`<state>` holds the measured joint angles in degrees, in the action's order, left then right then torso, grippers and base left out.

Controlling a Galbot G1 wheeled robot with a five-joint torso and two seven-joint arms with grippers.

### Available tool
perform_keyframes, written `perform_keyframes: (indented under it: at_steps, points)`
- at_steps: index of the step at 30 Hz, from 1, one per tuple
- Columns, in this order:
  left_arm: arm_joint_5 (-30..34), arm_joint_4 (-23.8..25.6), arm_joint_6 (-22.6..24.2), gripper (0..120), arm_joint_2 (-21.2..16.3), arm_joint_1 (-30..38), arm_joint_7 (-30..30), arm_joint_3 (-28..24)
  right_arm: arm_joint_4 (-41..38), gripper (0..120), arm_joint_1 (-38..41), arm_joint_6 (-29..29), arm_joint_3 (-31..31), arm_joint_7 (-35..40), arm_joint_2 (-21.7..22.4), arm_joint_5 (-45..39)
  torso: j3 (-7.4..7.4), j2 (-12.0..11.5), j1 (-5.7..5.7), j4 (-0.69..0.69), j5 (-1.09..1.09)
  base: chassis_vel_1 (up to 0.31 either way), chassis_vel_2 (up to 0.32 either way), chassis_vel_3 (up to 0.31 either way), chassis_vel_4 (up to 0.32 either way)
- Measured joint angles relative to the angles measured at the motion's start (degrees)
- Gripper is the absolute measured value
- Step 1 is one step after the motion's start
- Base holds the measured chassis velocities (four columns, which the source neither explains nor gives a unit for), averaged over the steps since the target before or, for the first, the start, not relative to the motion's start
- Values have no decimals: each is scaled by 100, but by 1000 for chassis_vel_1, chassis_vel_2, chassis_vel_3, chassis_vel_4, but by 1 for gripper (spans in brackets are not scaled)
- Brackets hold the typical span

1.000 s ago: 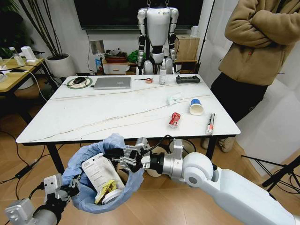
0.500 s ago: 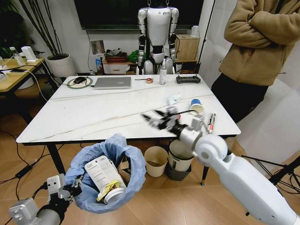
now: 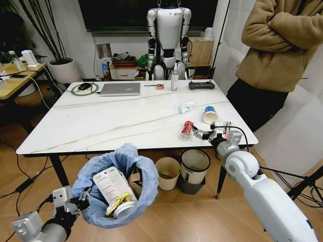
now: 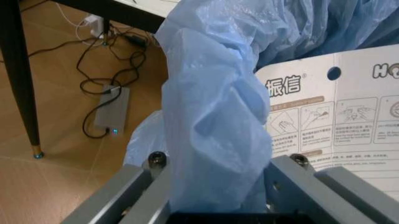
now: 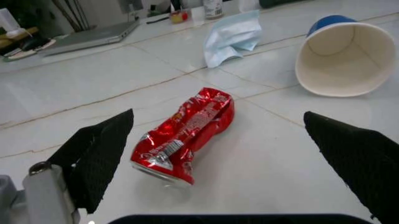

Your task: Pick up the trash bin and place the trash from the table into it.

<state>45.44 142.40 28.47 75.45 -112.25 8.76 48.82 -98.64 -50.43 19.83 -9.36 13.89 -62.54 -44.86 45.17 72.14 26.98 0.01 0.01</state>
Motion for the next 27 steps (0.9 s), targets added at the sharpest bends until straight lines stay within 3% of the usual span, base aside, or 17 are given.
perform_keyframes:
  at_steps: [13, 27]
  points:
    - [-4, -3, 0, 0, 78, -2, -2, 5, 659, 100, 251, -268, 370, -348, -627, 276, 0, 0, 0, 0, -1, 0, 0, 0, 0]
    - [-6, -3, -5, 0, 113, 15, -7, 22, 1074, 100, 305, -342, 388, -502, -800, 552, 0, 0, 0, -1, -1, 0, 0, 0, 0]
